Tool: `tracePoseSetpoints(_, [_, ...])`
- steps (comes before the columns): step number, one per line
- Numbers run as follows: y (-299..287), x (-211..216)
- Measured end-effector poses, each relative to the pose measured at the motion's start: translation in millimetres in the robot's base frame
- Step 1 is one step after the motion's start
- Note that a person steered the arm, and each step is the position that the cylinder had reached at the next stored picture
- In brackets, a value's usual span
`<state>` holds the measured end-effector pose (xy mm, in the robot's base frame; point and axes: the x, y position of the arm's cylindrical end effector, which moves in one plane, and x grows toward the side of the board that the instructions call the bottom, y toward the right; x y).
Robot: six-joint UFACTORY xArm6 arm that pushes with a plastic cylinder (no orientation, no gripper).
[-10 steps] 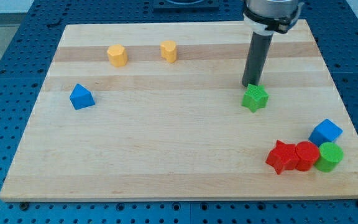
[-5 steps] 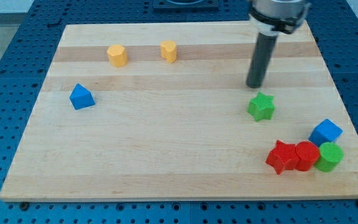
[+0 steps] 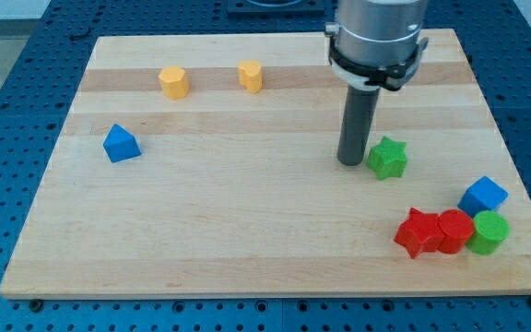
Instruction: Move green star closer to the red circle
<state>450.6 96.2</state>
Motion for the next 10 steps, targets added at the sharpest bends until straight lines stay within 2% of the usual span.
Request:
tracePoseSetpoints(2, [32.2, -31.1])
tracePoseSetpoints(4, [95.6, -11.6])
tracePoseSetpoints(6, [77.8, -34.9])
tracePoseSetpoints(7, [50.9, -27.4])
tracePoseSetpoints(8, [40.1, -1.5])
tracePoseSetpoints(9, [46.4, 21.4])
tracePoseSetpoints(10, [46.5, 18.9])
